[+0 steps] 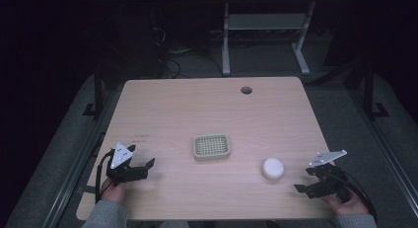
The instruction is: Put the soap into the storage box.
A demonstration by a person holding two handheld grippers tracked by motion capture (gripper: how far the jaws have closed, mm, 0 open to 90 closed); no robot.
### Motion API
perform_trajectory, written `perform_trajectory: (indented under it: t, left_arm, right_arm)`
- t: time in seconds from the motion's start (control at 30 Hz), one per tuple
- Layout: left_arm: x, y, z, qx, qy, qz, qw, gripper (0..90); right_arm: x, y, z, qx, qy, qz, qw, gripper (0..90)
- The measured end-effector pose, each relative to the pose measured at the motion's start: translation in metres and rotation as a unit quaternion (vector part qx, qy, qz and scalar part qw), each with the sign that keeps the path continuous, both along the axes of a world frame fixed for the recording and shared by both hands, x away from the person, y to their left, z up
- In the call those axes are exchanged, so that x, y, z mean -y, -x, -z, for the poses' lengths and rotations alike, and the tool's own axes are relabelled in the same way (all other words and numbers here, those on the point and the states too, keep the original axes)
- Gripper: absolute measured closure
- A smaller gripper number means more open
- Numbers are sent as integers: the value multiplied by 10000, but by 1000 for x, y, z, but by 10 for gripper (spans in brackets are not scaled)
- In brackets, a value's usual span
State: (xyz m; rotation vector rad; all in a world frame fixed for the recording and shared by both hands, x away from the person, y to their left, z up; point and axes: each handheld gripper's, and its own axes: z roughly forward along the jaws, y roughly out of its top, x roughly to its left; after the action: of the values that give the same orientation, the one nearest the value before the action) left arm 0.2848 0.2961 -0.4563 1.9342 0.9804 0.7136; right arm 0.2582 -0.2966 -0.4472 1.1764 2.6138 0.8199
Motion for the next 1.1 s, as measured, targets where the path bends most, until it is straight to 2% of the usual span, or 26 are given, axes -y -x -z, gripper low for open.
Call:
perform_trajectory:
  t: [0.2, 0.37, 0.5, 0.77, 0.93, 1.1]
  left_arm:
    - [0, 1, 0, -3, -16, -4, 10000, 128]
    - [0, 2, 0, -38, -23, 13, 10000, 128]
    - [1, 2, -1, 14, -23, -6, 10000, 128]
    - [0, 3, -1, -4, 13, -14, 10000, 129]
    - [1, 3, -1, -10, 0, -16, 10000, 128]
    - [0, 2, -1, -12, -4, -31, 10000, 128]
  right_arm:
    - [-5, -1, -4, 6, 49, -109, 9999, 210]
    - [-11, -5, -7, -75, 92, -122, 9999, 204]
    - [-24, -11, -11, -103, 206, -332, 9992, 179]
    - [-38, -20, -15, -181, 253, -483, 9983, 158]
    - [-50, -27, -18, -234, 418, -630, 9969, 150]
    - [-56, -31, -21, -252, 476, -709, 9960, 150]
